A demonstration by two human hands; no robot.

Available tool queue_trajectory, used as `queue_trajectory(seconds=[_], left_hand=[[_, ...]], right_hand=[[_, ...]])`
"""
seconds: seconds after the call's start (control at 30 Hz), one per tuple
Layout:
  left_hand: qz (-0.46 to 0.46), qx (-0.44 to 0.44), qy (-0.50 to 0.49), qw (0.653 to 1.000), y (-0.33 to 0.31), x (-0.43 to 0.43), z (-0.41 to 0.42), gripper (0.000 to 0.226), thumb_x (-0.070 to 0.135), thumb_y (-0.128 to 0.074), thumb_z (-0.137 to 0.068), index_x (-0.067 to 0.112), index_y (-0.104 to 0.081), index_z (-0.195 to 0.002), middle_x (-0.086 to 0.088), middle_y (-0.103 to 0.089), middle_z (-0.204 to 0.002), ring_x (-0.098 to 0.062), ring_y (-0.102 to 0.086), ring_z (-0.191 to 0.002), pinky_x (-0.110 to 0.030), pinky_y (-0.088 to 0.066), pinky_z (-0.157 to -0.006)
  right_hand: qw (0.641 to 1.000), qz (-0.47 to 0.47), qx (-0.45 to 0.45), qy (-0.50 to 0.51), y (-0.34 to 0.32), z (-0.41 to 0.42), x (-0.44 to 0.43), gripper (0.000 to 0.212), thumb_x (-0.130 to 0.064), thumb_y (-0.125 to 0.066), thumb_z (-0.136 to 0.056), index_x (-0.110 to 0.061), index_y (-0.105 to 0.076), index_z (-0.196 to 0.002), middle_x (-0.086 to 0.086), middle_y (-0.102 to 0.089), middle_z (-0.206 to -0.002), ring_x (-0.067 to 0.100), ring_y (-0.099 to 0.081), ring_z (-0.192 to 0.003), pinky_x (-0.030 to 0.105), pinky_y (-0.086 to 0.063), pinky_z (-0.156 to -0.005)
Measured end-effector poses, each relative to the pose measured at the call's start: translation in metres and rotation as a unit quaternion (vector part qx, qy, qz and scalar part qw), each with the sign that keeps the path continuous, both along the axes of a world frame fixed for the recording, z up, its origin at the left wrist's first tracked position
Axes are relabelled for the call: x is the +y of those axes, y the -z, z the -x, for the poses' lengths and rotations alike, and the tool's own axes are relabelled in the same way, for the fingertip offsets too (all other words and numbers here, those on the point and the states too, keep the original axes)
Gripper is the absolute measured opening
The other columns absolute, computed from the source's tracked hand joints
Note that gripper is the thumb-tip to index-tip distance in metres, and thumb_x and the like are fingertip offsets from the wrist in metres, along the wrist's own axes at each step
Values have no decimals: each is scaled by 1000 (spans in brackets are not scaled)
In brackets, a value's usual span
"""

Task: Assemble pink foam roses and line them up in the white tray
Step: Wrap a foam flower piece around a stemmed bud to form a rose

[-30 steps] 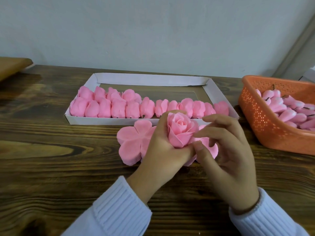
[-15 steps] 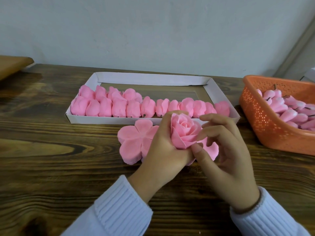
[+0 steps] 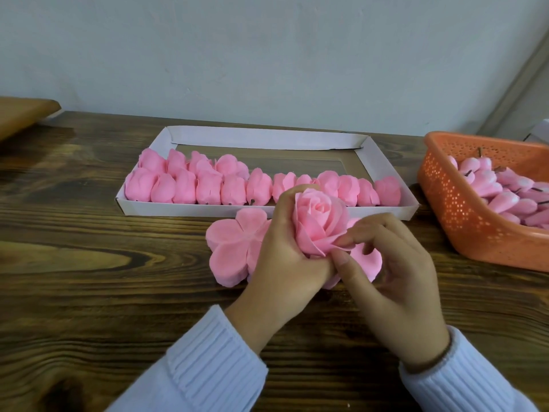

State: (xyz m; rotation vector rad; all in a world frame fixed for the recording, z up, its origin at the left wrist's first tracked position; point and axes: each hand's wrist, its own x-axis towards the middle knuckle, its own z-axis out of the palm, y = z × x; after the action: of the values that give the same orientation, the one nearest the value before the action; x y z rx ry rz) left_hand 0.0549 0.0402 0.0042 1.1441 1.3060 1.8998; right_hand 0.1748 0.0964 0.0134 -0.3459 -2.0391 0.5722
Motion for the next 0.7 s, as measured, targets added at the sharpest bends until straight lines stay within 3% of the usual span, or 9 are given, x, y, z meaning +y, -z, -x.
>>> queue_trajectory(seconds=[0.1, 0.2, 0.3, 0.5, 0.7], left_hand=[[-11, -5, 6, 1000, 0, 1, -1, 60, 20, -78, -56, 38, -53, -108, 11, -65, -89, -14, -67, -85, -30, -55, -66], [-13, -28, 23, 999, 1, 1, -1, 60, 11, -79, -58, 35, -53, -107, 4, -65, -86, -22, -68, -79, -32, -53, -56], [-12, -22, 30, 999, 0, 0, -1, 59, 3, -75, -63, 39, -54, -104, 8, -66, -85, -15, -68, -77, -34, -56, -57], [-26, -42, 67, 997, -3, -3, -4, 60, 15, -76, -56, 28, -51, -109, 13, -66, -86, -10, -65, -82, -34, -56, -71], [-22, -27, 46, 998, -4, -3, -3, 57, 23, -76, -55, 38, -53, -104, 15, -65, -86, -10, -65, -82, -37, -57, -68]], right_hand=[[1000, 10, -6, -21, -1, 0, 0, 6, -18, -58, -85, -19, -63, -89, -5, -62, -89, 8, -58, -91, 18, -41, -80], [999, 16, 3, -39, -1, 0, 1, 5, -17, -59, -84, -16, -63, -85, -5, -64, -92, 12, -61, -94, 22, -45, -83], [998, 35, 1, -50, 0, -1, 1, 8, -19, -60, -84, -12, -63, -84, -3, -63, -89, 16, -62, -89, 26, -47, -78], [998, 24, -25, -44, -3, -3, 1, 13, -21, -56, -84, -19, -64, -93, -6, -62, -85, 16, -58, -82, 24, -43, -74], [999, 30, -15, -41, -4, -2, 3, 10, -22, -59, -82, -15, -64, -87, -6, -62, -87, 10, -58, -87, 21, -42, -79]])
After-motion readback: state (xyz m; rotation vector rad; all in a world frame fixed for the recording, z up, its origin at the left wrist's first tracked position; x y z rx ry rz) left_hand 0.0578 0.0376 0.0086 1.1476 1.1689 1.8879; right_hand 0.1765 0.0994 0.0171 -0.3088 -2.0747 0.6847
